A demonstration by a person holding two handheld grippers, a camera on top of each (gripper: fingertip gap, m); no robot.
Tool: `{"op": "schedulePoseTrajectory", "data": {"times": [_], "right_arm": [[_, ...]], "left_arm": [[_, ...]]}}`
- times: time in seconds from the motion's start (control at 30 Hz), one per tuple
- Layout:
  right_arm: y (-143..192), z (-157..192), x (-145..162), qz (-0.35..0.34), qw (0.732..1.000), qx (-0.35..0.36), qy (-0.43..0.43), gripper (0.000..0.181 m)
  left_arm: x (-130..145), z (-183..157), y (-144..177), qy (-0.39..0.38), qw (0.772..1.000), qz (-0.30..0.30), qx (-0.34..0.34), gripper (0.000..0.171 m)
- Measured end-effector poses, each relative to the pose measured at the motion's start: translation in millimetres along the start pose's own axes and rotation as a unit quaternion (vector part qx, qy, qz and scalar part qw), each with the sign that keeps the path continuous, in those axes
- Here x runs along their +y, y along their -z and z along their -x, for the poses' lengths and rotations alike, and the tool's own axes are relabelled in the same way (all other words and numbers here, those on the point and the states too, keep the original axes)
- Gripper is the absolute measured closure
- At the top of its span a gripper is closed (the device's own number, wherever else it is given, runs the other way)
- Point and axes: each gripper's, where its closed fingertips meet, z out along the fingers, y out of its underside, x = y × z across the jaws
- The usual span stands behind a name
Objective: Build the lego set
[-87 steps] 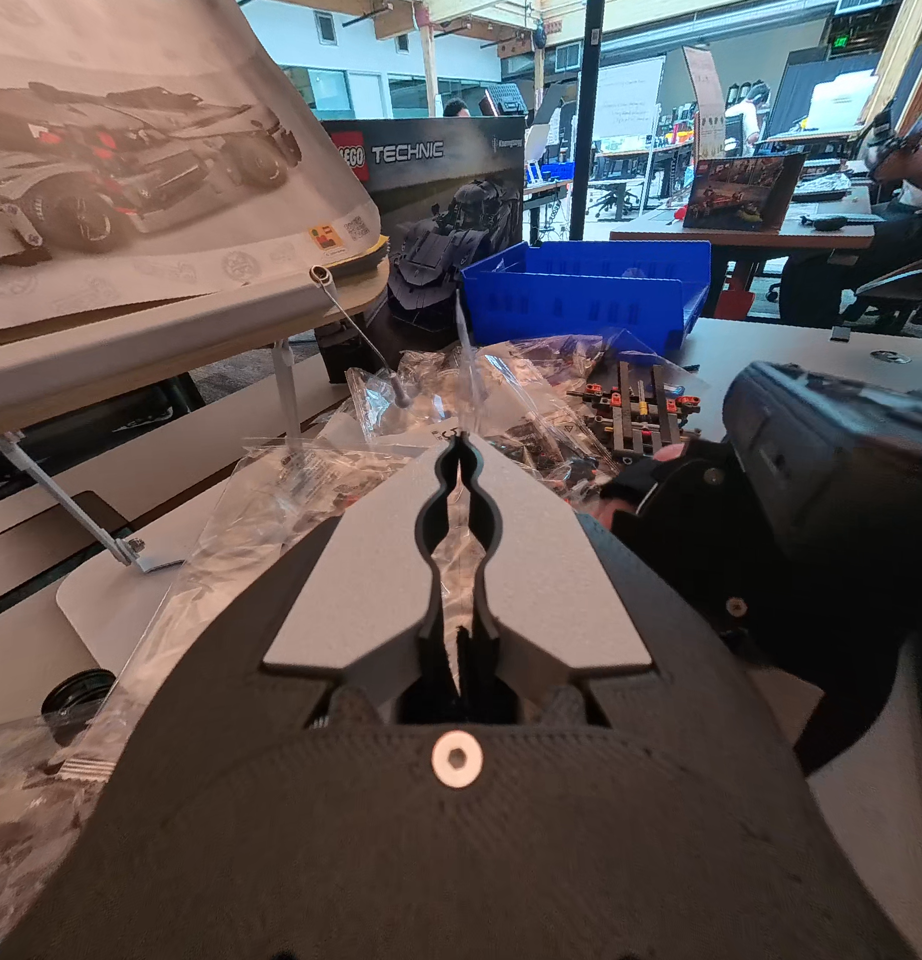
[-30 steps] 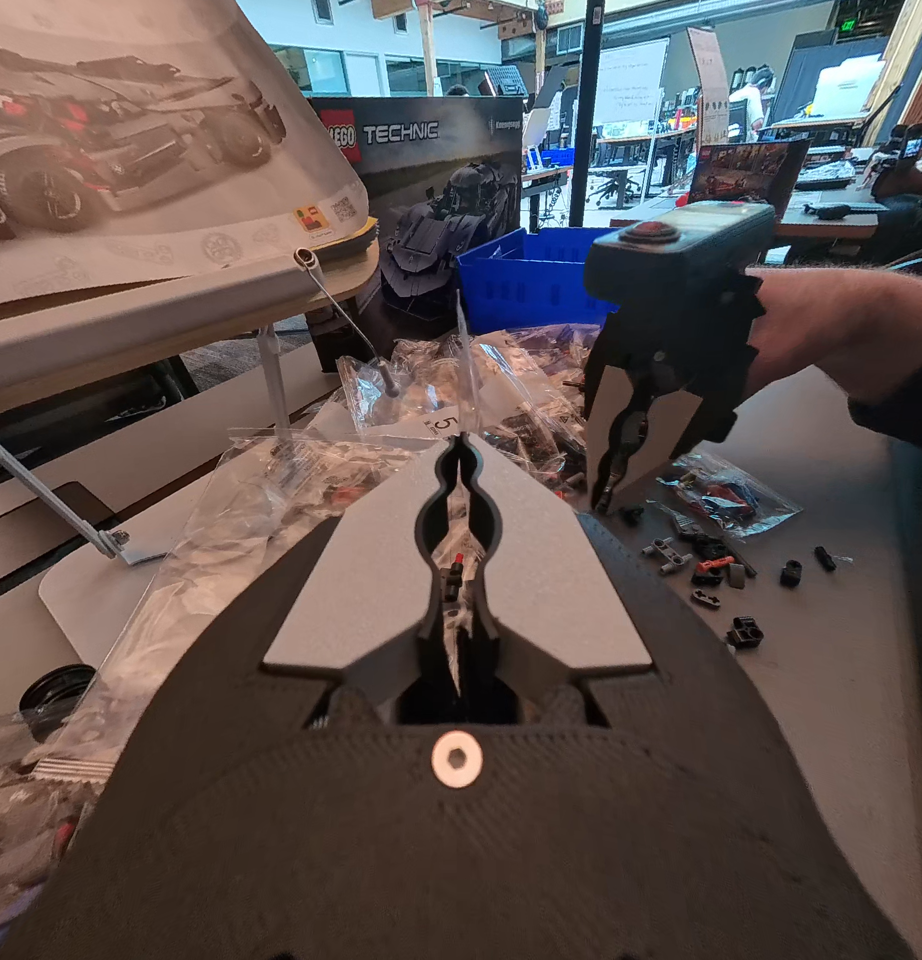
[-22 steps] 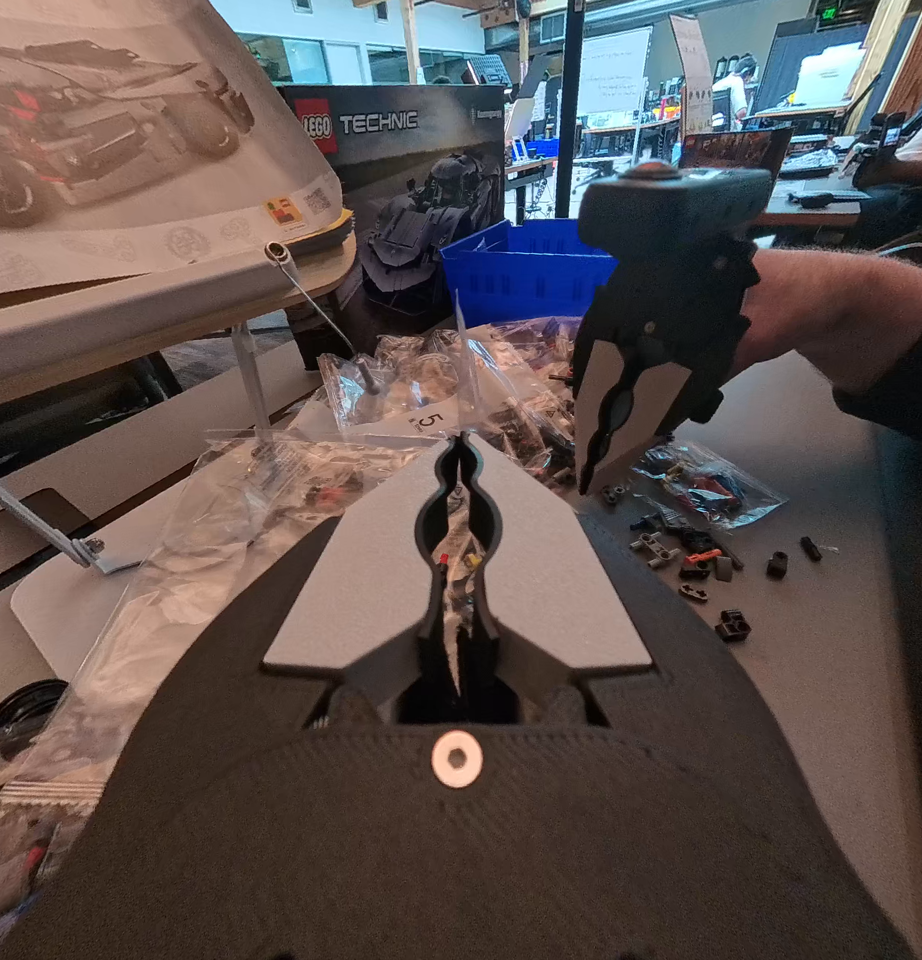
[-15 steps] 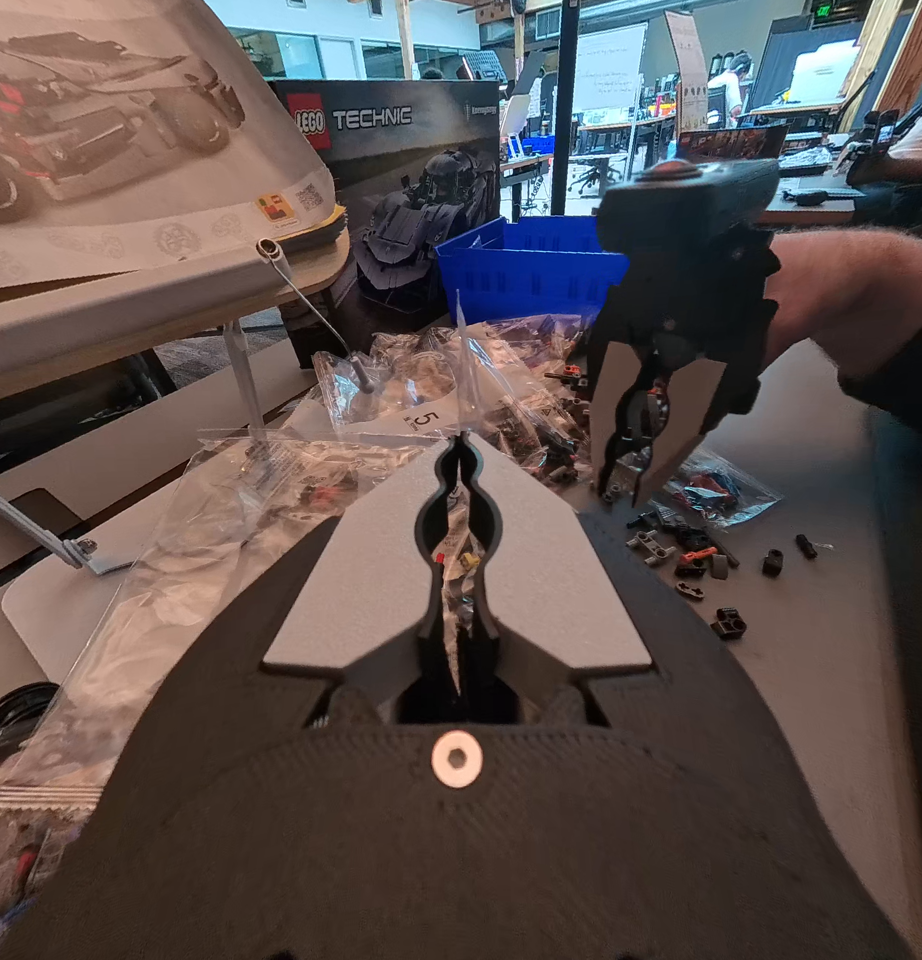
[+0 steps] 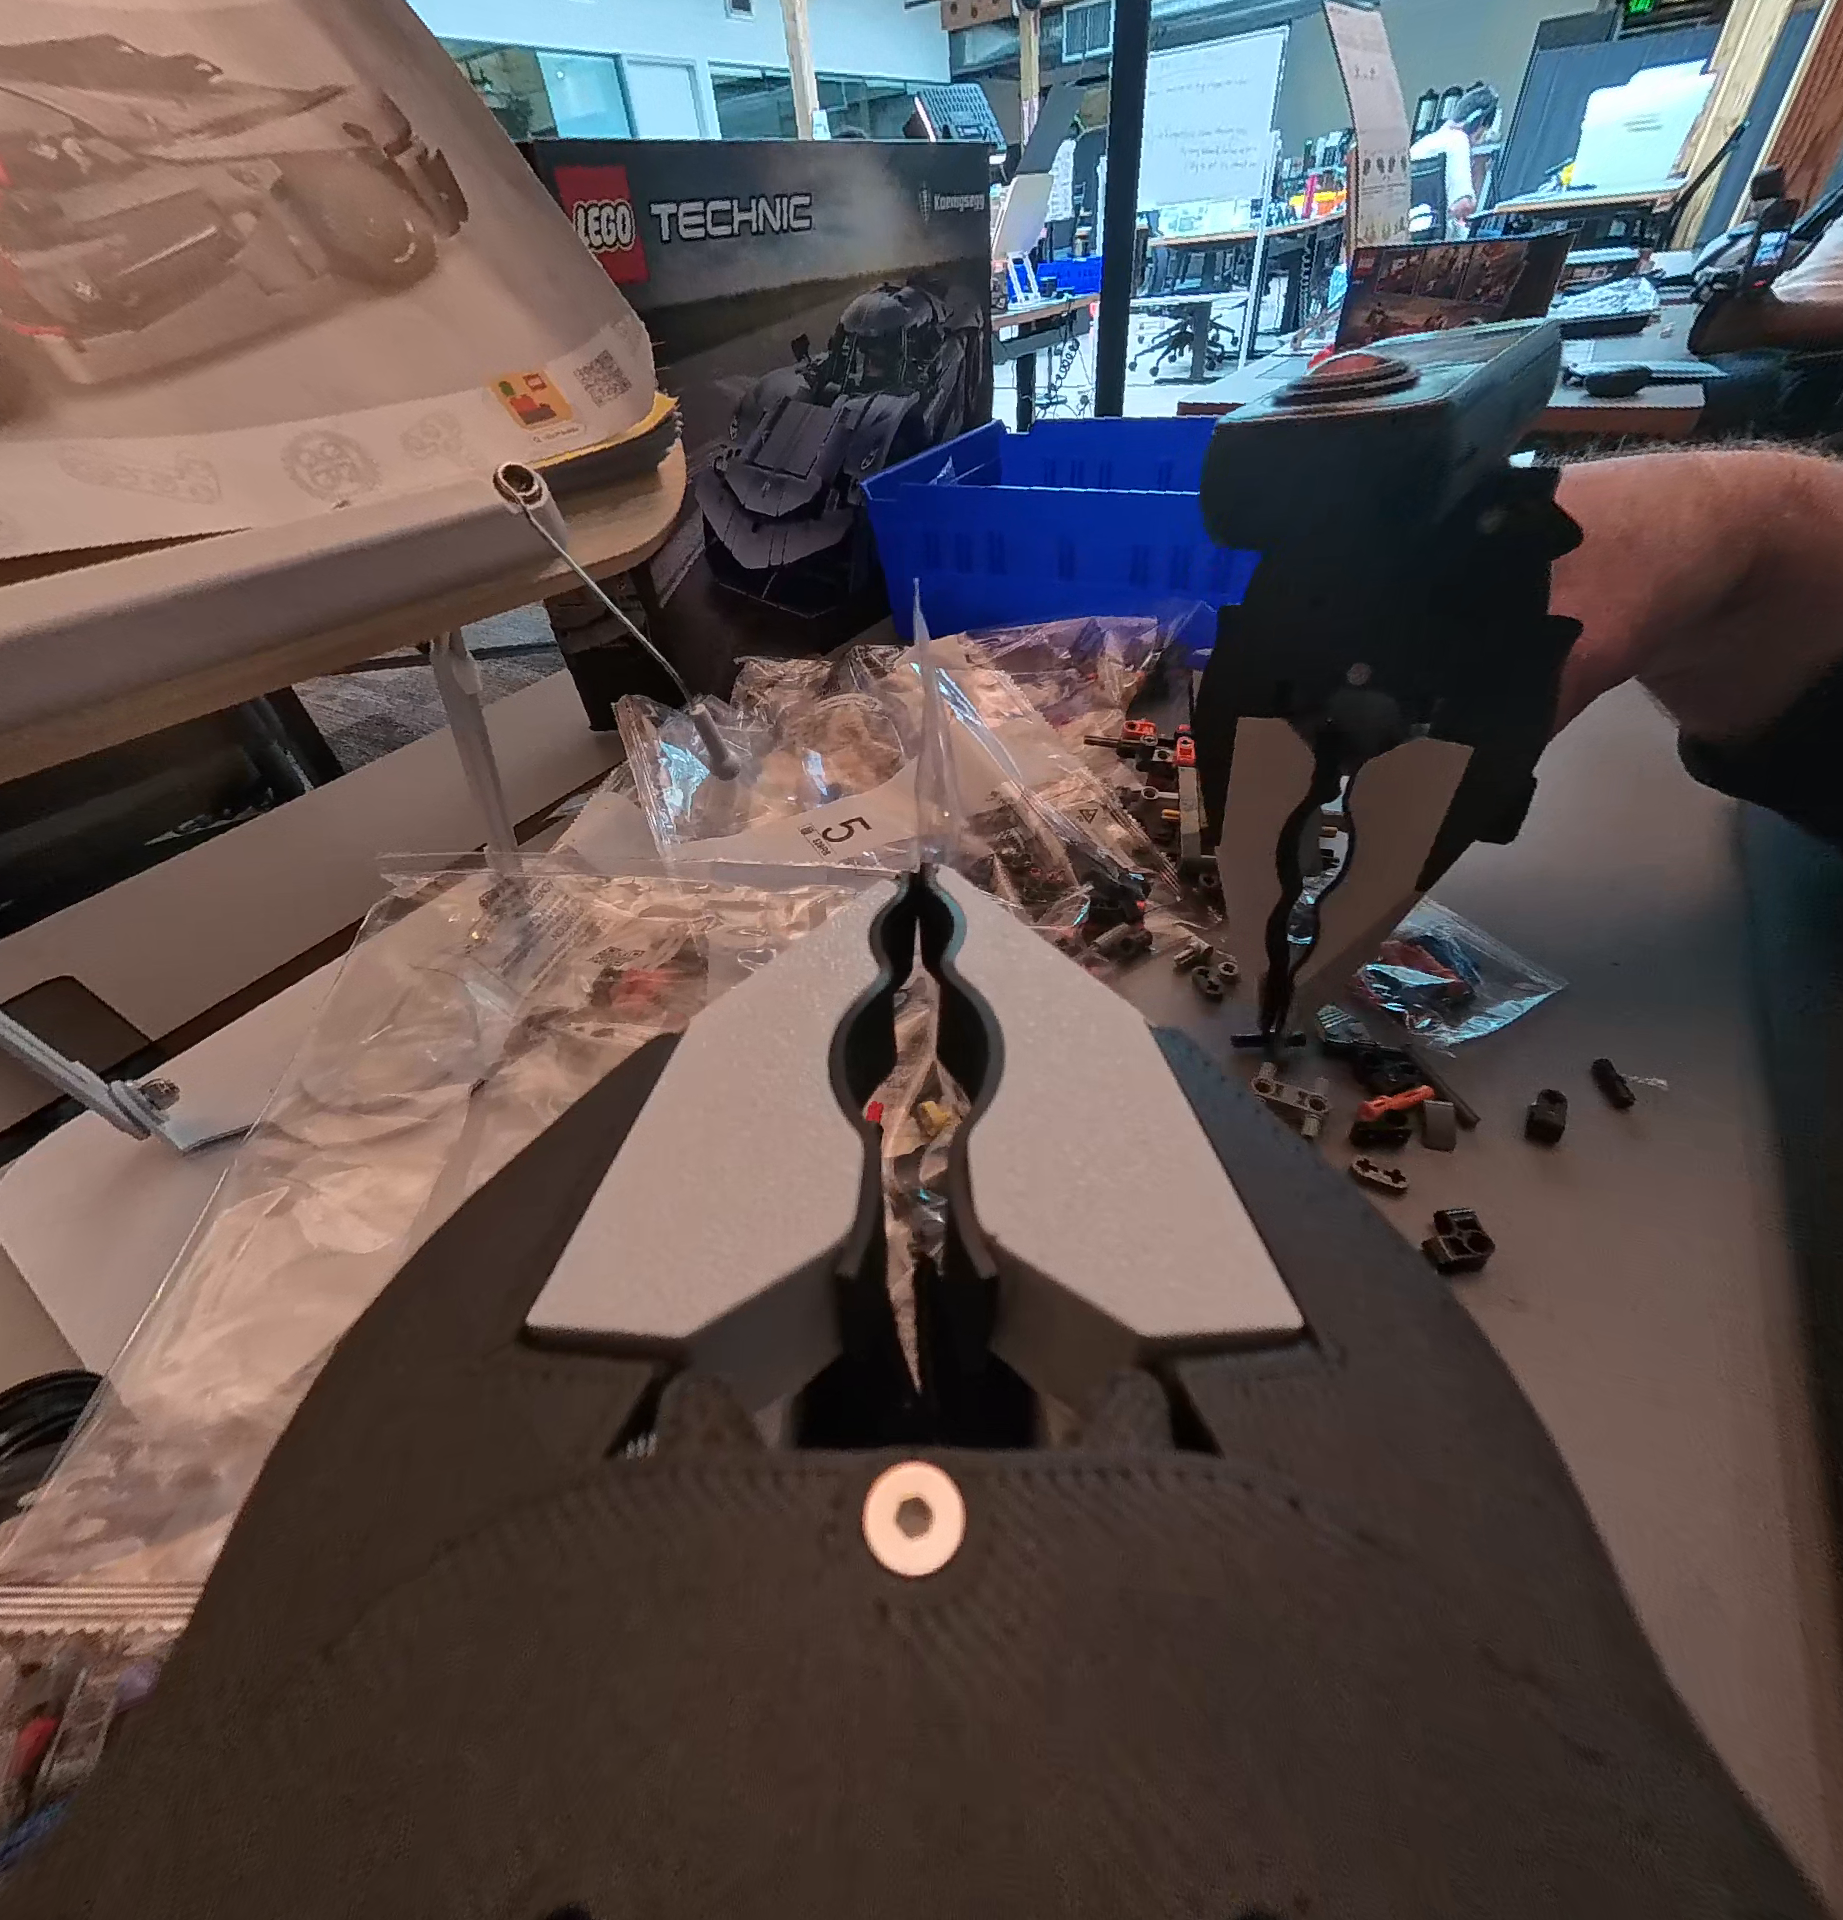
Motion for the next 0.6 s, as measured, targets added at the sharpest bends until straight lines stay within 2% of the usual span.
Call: {"op": "schedulePoseTrajectory", "data": {"times": [0.1, 0.3, 0.4, 0.6], "right_arm": [[1, -2, -2, -0.003, 1.0, 0.009, 0.004, 0.18], [-3, 14, -17, -0.018, 0.999, -0.015, 0.034, 0.155], [-11, 14, -15, 0.001, 0.999, -0.015, 0.038, 0.153], [-12, 9, -16, 0.006, 0.999, -0.001, 0.039, 0.161]], "left_arm": [[0, 0, 0, 0.0, 1.0, -0.001, 0.0, 0.171], [0, 0, 0, 0.0, 1.0, 0.0, 0.001, 0.171], [1, 0, -1, 0.0, 1.0, 0.001, 0.001, 0.171], [1, -1, -1, -0.001, 1.0, 0.002, 0.003, 0.171]]}}
